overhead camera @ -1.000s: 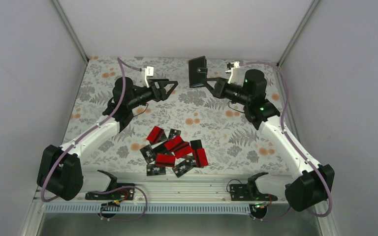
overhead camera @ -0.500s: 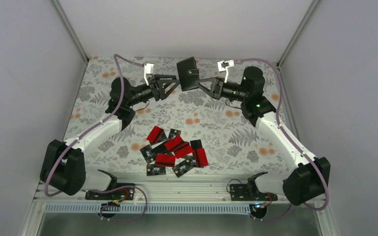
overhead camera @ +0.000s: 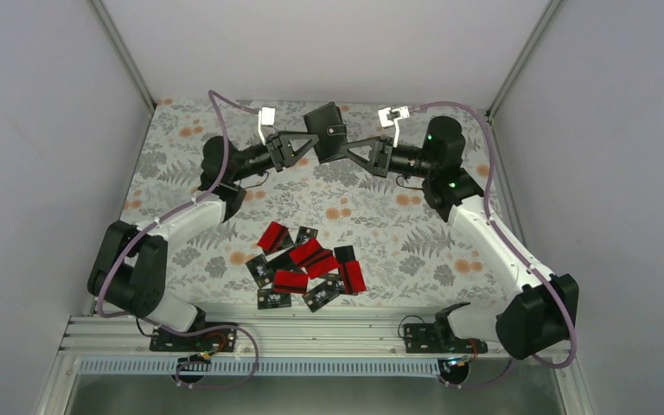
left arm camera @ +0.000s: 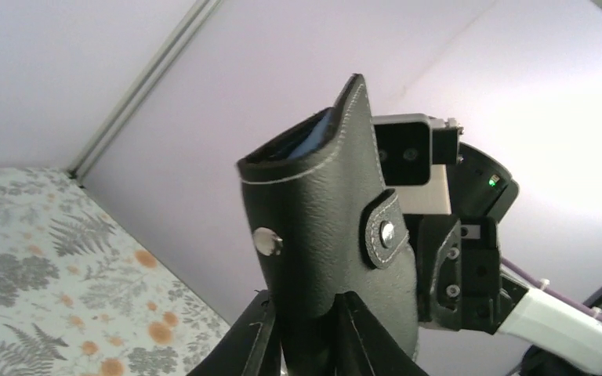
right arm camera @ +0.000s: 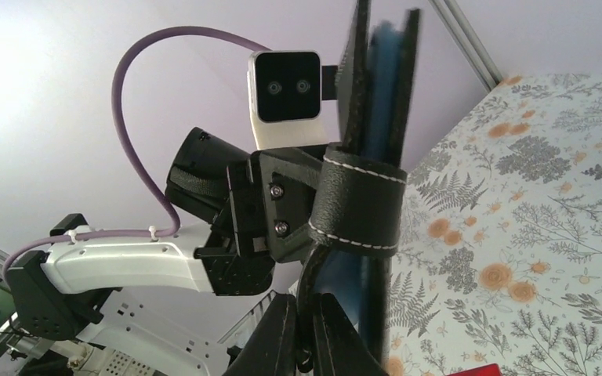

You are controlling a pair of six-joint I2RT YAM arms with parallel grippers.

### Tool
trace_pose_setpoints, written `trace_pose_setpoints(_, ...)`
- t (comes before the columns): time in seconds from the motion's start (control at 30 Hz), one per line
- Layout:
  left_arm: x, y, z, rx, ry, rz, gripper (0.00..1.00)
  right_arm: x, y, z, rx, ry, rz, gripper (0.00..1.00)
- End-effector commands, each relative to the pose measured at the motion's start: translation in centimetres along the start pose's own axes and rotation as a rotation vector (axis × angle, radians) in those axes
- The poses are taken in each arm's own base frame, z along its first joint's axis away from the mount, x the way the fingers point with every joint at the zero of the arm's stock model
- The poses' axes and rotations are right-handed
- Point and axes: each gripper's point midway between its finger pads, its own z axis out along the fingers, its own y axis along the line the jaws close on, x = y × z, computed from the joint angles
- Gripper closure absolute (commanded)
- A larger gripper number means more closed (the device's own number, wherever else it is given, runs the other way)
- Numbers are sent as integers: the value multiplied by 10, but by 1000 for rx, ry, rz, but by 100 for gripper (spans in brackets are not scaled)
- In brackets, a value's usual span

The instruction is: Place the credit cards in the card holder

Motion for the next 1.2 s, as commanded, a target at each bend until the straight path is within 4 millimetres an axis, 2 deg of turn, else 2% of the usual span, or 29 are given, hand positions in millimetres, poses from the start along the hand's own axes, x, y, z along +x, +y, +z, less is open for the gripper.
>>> trace_pose_setpoints(0.0,-16,-25,3,97,-16,59,92,-4,4,1,-4,3,-53,96)
trace_pose_setpoints(0.07,-16,-22,4,75,-9,68,97,-4,-5,2,52,10,-52,93)
trace_pose_setpoints(0.1,-15,-19,4,57,-7,74,97,-5,-14,1,103,8,-57,87)
trace_pose_setpoints(0.2,-15,-8,3,-33,6,106,98,-2,-51,-7,311,2,-41,53)
trace_pose_setpoints(0.27,-14,9,-1,-147,12,126,98,5,-69,-15,415,8,-39,37)
trace_pose_setpoints(0.33,-9,22,-6,-224,25,146,98,12,-80,-21,475,19,-42,27)
trace_pose_setpoints(0.43,3,36,-12,-291,55,157,98,20,-87,-26,513,40,-50,24)
trace_pose_setpoints(0.57,17,49,-15,-344,85,153,98,21,-92,-25,566,59,-51,22)
trace_pose_setpoints(0.73,29,58,-7,-411,119,167,98,19,-95,-9,615,82,-56,21)
trace_pose_setpoints(1.03,37,56,7,-450,157,208,98,22,-110,16,704,115,-36,21)
trace_pose_setpoints(1.17,37,53,10,-448,160,220,98,27,-125,15,777,133,-23,22)
